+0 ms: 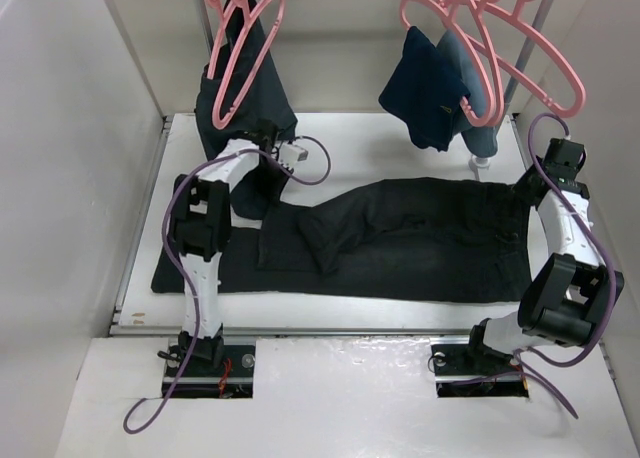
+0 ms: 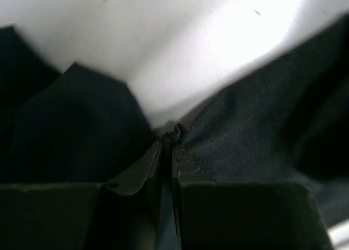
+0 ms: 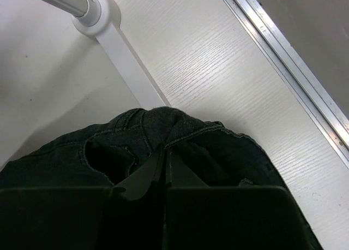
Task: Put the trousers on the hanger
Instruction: Flatten out the trousers at the center of the board.
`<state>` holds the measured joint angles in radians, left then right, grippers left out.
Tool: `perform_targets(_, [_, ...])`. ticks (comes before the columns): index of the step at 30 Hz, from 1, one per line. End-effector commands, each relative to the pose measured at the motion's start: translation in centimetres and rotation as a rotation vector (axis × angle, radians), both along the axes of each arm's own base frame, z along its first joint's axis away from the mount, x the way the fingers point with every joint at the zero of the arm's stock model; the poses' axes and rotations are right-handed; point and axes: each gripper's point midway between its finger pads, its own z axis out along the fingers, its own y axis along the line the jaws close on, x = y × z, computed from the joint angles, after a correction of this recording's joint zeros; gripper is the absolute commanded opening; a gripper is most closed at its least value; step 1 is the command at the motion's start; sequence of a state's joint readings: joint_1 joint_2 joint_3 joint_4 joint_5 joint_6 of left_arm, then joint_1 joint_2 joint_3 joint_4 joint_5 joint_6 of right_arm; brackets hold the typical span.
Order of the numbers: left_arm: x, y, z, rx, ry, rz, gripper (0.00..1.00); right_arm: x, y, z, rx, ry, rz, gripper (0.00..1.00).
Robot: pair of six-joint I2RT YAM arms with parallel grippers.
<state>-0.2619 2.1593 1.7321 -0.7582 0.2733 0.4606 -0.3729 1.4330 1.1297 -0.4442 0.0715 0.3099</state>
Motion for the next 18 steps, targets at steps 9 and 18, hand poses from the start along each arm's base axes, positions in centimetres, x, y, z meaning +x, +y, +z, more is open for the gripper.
perform_targets(9, [-4.6, 0.3, 20.2, -0.067, -0.371, -0.257, 0.0, 3.0, 0.9, 4.7, 0.066, -0.172, 0.057, 0.0])
perform_targets(18, [-17.3, 6.0, 15.9, 0.052, -0.234, -0.416, 0.0, 2.3, -0.8, 4.9, 0.135, -0.223, 0.033, 0.0])
